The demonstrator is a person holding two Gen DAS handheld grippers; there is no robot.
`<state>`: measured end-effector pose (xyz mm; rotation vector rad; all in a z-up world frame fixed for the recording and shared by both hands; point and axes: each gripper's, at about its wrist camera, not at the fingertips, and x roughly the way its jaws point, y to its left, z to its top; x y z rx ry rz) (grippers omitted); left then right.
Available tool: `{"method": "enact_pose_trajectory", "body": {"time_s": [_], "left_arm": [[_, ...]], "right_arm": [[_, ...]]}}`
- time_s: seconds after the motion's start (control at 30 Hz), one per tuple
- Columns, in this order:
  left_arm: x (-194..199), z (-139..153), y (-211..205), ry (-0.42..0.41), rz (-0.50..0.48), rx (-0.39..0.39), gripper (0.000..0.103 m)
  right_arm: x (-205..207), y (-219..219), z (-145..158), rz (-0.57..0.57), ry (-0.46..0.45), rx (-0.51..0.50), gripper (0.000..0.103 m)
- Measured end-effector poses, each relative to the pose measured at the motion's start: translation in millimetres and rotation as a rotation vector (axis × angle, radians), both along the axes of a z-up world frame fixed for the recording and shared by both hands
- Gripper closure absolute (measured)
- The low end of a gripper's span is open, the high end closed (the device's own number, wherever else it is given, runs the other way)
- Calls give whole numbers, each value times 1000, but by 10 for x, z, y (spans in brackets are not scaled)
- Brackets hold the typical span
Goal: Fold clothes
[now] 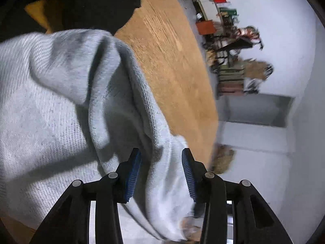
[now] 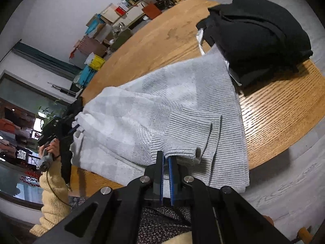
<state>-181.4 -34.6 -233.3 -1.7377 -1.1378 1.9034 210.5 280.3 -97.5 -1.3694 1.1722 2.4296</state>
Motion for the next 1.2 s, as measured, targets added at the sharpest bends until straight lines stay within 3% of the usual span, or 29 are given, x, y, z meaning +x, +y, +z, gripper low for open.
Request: {"method": "enact_pose_trajectory", "body": {"time_s": [0.07,0.13,0.2,0.3,0.43,0.53,0.57,0.6,0.63,0.7,0.77,0.83,0.87,0.93,1.0,1.1,1.2], "left_arm": [[7,6,63,3,0,-25,64],[14,13,127,6,0,-51,94],[20,19,190,9,0,-76,99],[125,73,-6,60,41,-65,99],[35,-141,-87,-23,58,-153,99],[56,-230,-90,-16,40,-194,99],[65,-203,-77,-10,29,-211,99],[74,-173,-56,-5,15,-230,99],[81,-149,-47,-2,3,-241,98],[99,-96,-51,-4,-9,-246,96],[135,-16,-79,-20,3,-238,85],[181,193,-56,40,26,-263,65],[177,275,-9,69,26,-282,60],[218,457,137,138,-25,-353,56],[271,581,324,206,-87,-405,56],[249,512,530,222,-135,-448,56],[319,264,607,175,-176,-371,56]], "right_arm": [[9,7,22,0,8,2,98],[11,19,18,-8,6,-3,98],[34,12,48,-5,8,0,98],[125,-17,132,8,63,-22,98],[55,-29,-208,40,-76,-89,96],[-59,-140,-416,106,-235,9,89],[-45,-101,-330,99,-217,21,86],[-30,-59,-239,91,-197,32,62],[-14,-18,-148,83,-177,43,46],[-8,71,119,76,-170,164,45],[-53,182,334,49,-124,239,43],[-287,260,556,42,5,259,43],[-407,240,591,59,42,251,43],[-916,118,594,168,141,198,43],[-1576,-82,485,298,172,156,44],[-2346,-411,250,414,118,129,44],[-3068,-755,-58,527,44,72,45]]}}
